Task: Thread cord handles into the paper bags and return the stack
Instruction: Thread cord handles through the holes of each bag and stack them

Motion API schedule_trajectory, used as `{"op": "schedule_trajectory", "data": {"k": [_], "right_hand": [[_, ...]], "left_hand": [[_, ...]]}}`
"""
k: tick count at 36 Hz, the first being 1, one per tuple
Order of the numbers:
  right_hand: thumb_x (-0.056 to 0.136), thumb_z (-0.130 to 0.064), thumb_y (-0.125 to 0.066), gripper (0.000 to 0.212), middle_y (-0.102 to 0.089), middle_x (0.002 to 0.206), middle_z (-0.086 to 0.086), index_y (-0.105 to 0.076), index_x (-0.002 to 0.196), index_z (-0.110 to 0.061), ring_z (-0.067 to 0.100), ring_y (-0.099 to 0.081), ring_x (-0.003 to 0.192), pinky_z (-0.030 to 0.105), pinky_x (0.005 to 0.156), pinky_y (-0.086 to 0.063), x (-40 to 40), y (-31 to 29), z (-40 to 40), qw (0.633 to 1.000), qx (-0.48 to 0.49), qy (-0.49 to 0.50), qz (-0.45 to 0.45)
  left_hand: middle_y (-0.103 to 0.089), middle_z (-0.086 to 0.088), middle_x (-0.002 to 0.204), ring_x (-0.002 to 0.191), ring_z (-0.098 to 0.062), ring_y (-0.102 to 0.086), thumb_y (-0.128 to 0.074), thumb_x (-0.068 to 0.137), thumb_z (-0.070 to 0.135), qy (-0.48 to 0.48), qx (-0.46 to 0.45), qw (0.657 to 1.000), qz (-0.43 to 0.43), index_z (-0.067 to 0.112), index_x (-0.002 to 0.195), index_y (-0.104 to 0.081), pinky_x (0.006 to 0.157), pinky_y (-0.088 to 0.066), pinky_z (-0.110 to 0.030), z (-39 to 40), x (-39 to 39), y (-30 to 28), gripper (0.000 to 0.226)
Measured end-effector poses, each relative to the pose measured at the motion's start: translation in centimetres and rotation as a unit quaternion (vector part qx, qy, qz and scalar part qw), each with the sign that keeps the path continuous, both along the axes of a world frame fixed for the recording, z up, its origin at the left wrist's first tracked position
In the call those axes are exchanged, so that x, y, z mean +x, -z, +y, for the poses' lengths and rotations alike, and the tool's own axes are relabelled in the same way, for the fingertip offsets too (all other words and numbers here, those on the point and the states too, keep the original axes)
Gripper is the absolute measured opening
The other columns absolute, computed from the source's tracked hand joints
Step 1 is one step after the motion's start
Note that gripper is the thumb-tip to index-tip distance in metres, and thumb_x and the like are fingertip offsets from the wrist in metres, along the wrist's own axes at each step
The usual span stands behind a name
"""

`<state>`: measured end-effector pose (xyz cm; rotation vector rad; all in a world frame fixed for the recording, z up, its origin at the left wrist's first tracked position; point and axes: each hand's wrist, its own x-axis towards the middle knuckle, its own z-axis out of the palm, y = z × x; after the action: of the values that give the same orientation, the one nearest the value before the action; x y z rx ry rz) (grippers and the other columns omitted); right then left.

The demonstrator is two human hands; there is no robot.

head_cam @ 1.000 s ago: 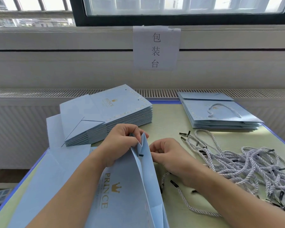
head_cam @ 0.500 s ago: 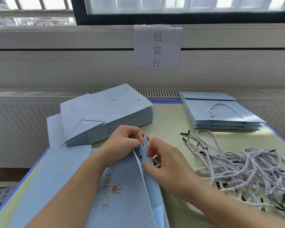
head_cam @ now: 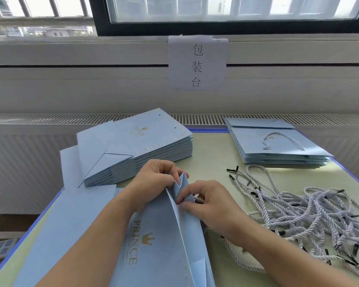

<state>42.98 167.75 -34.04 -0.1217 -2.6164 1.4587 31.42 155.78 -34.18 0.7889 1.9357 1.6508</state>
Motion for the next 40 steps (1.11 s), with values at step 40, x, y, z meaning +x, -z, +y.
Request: {"op": "schedule_trajectory", "data": {"k": [40], "right_hand": [[0.099, -0.029, -0.046, 0.034, -0.040, 0.050, -0.011, -0.061, 0.071, -0.018, 0.008, -0.027, 0.049, 0.019, 0.047, -0.023, 0.1, -1.9, 2.8, 0.990, -0.043, -0.016, -0.134]], "left_hand": [[-0.072, 0.005, 0.091, 0.088, -0.003, -0.064, -0.045, 0.054, 0.007, 0.003, 0.002, 0.998, 0.062, 0.021, 0.045, -0.058, 0.076, -0.043, -0.022, -0.2, 0.5, -0.6, 0.021]]}}
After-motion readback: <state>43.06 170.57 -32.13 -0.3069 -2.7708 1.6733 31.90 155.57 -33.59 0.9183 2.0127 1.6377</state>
